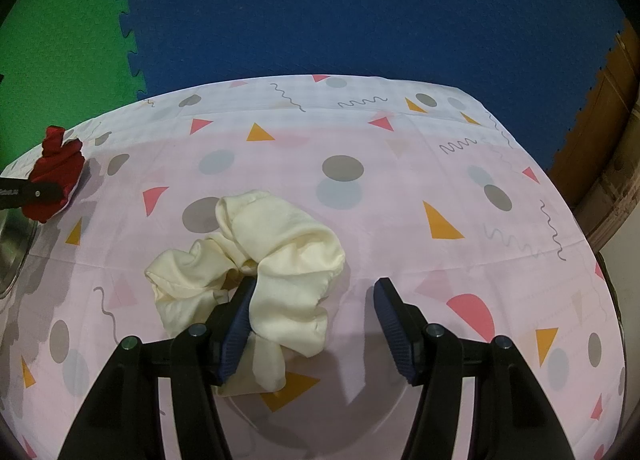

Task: Organize soft objects
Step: 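Carry the red-silver eye mask with the left gripper over the gold tin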

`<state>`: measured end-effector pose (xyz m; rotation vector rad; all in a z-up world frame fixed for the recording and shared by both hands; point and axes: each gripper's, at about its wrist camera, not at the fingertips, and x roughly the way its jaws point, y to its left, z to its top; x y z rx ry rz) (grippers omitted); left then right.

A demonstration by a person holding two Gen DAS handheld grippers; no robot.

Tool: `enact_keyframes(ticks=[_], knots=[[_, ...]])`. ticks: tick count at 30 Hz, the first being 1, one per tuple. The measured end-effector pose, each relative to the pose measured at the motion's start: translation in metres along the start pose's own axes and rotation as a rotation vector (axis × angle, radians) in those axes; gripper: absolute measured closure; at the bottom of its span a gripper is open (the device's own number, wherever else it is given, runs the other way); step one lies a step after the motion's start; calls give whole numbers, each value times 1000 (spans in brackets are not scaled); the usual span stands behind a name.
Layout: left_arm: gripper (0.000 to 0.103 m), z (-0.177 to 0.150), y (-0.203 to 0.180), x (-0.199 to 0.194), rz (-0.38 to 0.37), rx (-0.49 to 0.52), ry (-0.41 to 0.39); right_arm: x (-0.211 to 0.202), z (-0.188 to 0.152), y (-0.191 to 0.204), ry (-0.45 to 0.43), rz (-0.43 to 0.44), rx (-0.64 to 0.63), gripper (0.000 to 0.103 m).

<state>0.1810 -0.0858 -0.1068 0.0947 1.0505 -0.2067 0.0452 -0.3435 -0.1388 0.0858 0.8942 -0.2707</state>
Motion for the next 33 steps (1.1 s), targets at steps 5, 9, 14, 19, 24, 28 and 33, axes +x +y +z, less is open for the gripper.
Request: enact_keyframes(ticks=[5,9,14,19,24,28,33], knots=[[85,-7,-1,-18,-4,0,-24,0,0,0,0,0,0,42],[85,-11,-6,-34,-4,13,-38,0,0,0,0,0,0,42],[85,-19,-11,-60,-14,27,-64,0,0,0,0,1,0,42],[85,-26,-12,-86,-24,35,-87,0,0,0,-1,1,0,42],[85,-35,-5,-111,-14,46,-105,0,0,0,-1,1,0,42],[85,-41,9,-131,-14,28,-115,0,-1,0,-1,0,0,42],[85,-44,36,-153,13,4,-144,0,0,0,-1,-1,-1,42]])
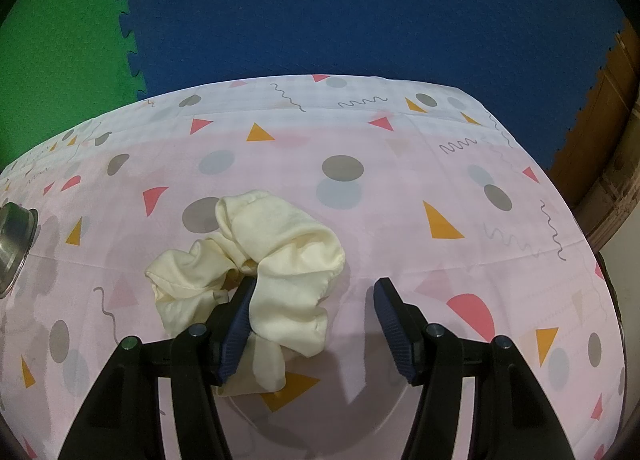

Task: Organize soft objects
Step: 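Carry the red-silver eye mask with the left gripper over the gold tin, then lower the eye mask into the tin and open the left gripper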

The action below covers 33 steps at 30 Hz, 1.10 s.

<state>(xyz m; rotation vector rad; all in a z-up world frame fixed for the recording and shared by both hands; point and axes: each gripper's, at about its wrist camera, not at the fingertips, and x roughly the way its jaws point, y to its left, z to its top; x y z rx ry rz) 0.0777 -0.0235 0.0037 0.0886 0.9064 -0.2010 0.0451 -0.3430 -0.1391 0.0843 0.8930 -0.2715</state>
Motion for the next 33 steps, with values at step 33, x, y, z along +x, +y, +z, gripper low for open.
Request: enact_keyframes(ticks=[33], knots=[[77,-17,205,48,194,-233,177,0,0,1,-1,-5,-3,42]])
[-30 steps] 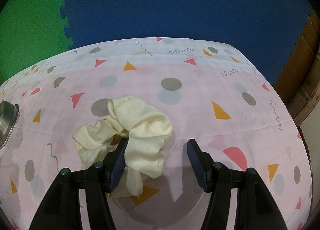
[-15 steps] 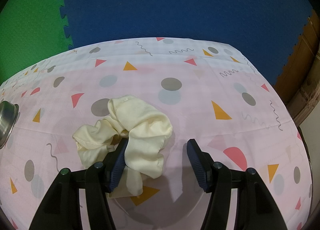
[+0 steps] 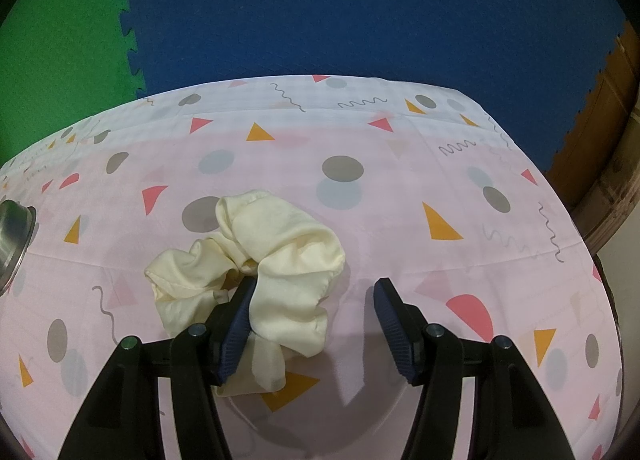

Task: Organize soft objects
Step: 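Lower the eye mask into the tin and open the left gripper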

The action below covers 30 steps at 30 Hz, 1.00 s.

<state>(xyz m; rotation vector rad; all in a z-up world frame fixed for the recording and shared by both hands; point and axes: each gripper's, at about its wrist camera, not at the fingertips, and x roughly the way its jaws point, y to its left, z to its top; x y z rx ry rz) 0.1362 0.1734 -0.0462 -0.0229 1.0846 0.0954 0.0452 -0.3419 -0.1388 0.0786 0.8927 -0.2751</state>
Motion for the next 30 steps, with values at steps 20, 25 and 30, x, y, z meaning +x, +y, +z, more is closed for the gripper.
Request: enact_keyframes(ticks=[20,25,30], knots=[[41,-8,9,-11,8,-8,-67,0,0,-1,1,7,4,42],[35,-22,9,-39,43,-3,-134,-1,0,0,-1,3,2,42],[32,-45,10,-60,90,-4,-192,-1,0,0,-2,7,4,42]])
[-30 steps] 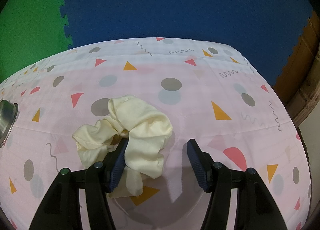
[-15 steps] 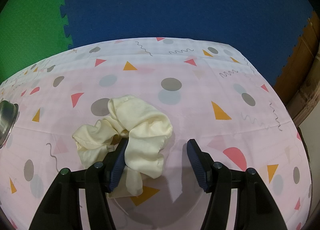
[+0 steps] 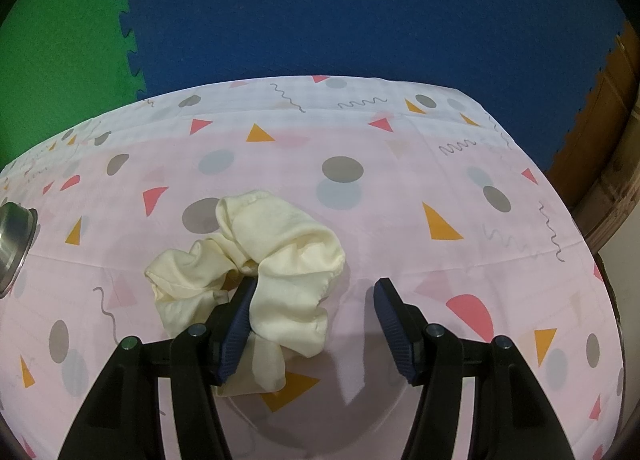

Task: Organize soft objects
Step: 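Lower the eye mask into the tin and open the left gripper, then carry the cream scrunchie into the gold tin and open the right gripper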

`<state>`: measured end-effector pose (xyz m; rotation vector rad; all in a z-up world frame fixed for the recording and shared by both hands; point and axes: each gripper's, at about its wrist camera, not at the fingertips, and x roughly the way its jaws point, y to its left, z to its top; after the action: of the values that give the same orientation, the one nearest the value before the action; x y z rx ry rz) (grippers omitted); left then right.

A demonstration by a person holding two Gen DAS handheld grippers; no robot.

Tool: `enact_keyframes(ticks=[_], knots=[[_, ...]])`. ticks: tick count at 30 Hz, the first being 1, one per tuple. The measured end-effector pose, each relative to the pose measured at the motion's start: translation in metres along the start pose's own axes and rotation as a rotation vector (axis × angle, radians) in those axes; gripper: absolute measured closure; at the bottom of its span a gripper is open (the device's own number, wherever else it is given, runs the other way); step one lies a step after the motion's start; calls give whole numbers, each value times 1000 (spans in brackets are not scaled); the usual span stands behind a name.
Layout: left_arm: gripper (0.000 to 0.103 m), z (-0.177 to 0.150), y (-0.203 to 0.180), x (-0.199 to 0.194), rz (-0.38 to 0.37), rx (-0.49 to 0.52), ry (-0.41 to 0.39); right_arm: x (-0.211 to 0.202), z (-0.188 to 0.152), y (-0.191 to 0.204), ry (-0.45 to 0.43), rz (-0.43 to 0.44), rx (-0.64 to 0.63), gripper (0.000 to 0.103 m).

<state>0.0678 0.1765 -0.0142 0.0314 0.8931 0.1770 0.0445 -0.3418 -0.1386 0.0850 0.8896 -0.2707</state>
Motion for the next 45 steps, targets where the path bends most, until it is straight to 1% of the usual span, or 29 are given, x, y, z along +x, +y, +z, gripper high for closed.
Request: enact_keyframes(ticks=[4,5,7,8,9,12,15,26,30,36,43,45], knots=[[32,-18,2,-10,26,3,-8,0,0,-1,0,11,9,43],[32,-22,3,-11,33,1,-10,-1,0,-1,-1,19,12,47],[32,-29,5,-13,47,-15,-12,-3,-1,2,-6,36,4,67],[32,-33,7,-14,51,-24,-13,-4,0,4,-4,44,0,81],[32,-36,9,-15,54,-33,-13,-5,0,6,-1,54,-1,85],[32,-42,15,-14,62,-50,-5,-7,1,12,5,87,17,88],[32,-45,20,-15,71,-64,-7,-13,1,22,-1,108,18,89],[32,-61,33,-19,145,-90,-35,-57,17,77,-60,195,-82,90],[32,-66,40,-21,145,-108,-38,-75,19,102,-77,239,-120,90],[32,-74,53,-23,142,-149,-40,-104,26,148,-90,329,-193,90],[31,-80,68,-23,182,-194,-44,-137,35,212,-100,452,-276,90],[31,-81,74,-23,182,-203,-43,-145,36,228,-96,490,-289,90]])
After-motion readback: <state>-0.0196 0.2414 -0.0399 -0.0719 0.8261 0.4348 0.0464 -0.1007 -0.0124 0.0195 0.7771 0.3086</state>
